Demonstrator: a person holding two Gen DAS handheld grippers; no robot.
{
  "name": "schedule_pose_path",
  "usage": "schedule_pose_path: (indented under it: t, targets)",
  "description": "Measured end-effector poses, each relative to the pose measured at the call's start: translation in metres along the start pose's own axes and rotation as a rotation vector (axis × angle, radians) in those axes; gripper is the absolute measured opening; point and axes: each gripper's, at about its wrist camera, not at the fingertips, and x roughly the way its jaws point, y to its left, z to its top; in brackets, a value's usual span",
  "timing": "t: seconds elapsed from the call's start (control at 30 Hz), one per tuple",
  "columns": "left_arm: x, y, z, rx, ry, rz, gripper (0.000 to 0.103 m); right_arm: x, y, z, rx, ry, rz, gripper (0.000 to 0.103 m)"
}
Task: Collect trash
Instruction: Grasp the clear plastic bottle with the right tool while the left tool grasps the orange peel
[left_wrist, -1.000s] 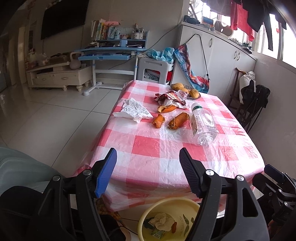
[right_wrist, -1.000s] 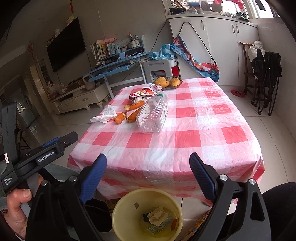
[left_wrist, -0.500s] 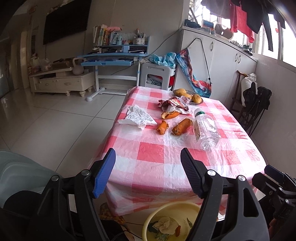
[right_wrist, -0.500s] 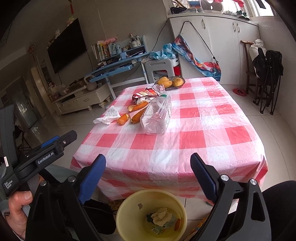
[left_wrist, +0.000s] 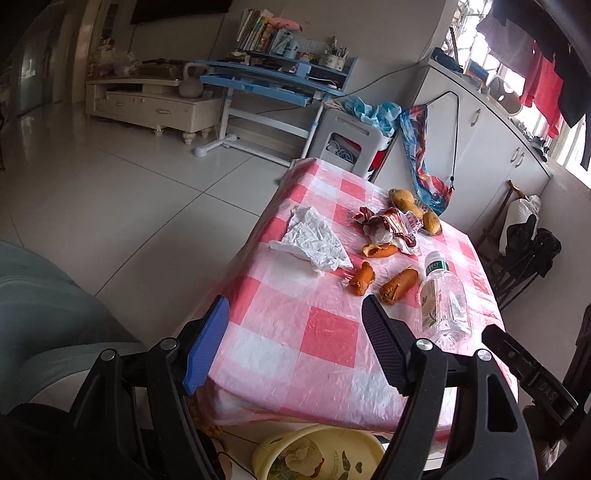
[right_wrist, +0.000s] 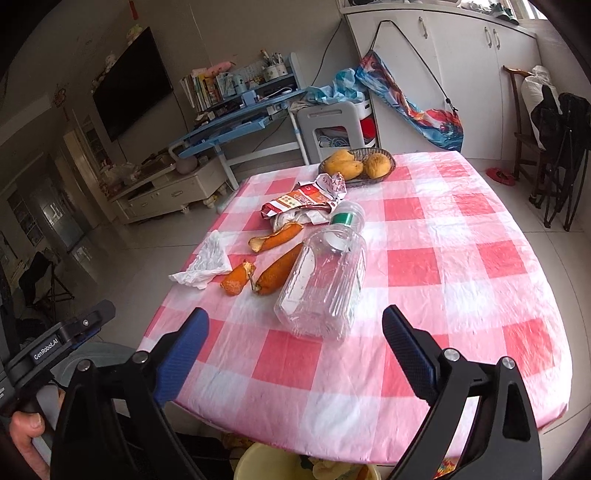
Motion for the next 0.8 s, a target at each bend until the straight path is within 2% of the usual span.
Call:
schedule_pose_path:
  t: [0.13,0.33,0.4,0.43,0.5,0.57,0.8]
  targets:
    - [0.017,-0.03,0.008,0.112,0.024,-0.055,0.071,0.024,-0.004,0.005,-0.014,0.042,0.0,0.091]
    - [0.046,-0.08,0.024,0.292,0.024,-0.123,0.071,0.056,-0.018,0.004,0.029,0.09,-0.011,0.091]
    - [0.06,-0.095,0.025,0.354,0.042,-0.138,0.071,0.063,-0.022,0.003,0.036,0.11,-0.013,0.087]
    - [0.068,-0.101,0.025,0.381,0.051,-0.139,0.071,0.066,-0.024,0.002,0.03,0.121,-0.023,0.083]
    - [0.083,-0.114,0.021,0.437,0.074,-0.131,0.071,0.067,-0.028,0.001,0.019,0.148,-0.046,0.067]
    - [0.101,-0.128,0.016,0.498,0.1,-0.12,0.071,0.063,-0.038,0.001,0.026,0.149,-0.073,0.062]
    - [0.148,-0.168,-0.001,0.661,0.164,-0.067,0.071,0.041,-0.068,0.003,0.049,0.112,-0.122,0.062]
